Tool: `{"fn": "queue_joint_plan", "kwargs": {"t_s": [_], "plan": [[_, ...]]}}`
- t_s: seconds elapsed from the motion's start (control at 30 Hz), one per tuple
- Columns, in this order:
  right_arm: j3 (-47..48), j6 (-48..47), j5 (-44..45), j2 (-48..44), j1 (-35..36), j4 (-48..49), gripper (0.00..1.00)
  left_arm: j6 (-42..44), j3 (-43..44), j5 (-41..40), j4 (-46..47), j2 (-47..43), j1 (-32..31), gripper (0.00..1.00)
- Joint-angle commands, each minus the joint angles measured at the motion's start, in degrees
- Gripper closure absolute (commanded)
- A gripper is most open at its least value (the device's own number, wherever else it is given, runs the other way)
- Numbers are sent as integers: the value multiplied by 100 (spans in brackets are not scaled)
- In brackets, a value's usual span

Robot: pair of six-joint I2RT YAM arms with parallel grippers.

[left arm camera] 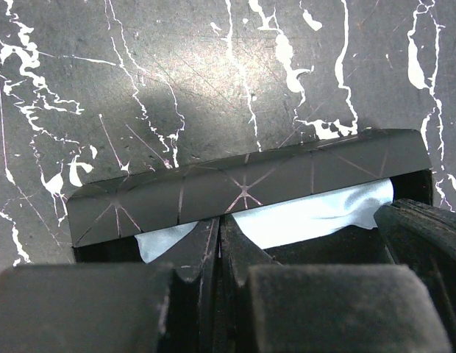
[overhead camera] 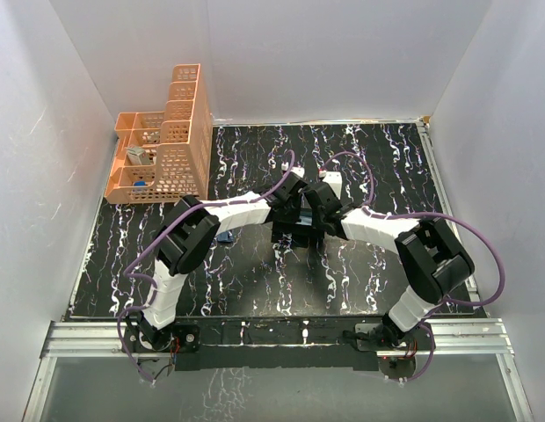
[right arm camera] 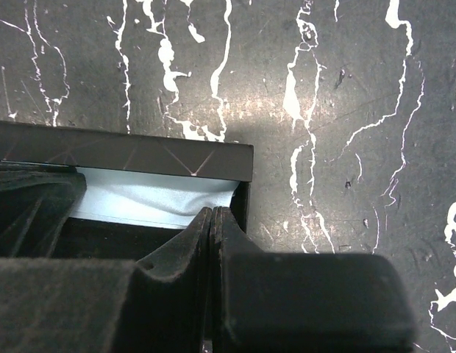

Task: Organize the sunglasses
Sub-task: Place the glasses cleaning cloth in the sunglasses case.

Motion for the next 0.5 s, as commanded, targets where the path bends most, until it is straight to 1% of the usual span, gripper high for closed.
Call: {"fn": "queue_joint_plan", "kwargs": {"t_s": [0.0,0.2,0.47], "plan": [[-26,34,42,19,5,335,100,-47,82,-345,-310,123,-39,100],[-97,49,95,79,8,478,100,-59,65,-261,-254,110,-57,100],[41,147,-23,79,5,529,100,-75,4,-201,-222,123,-72,100]]}}
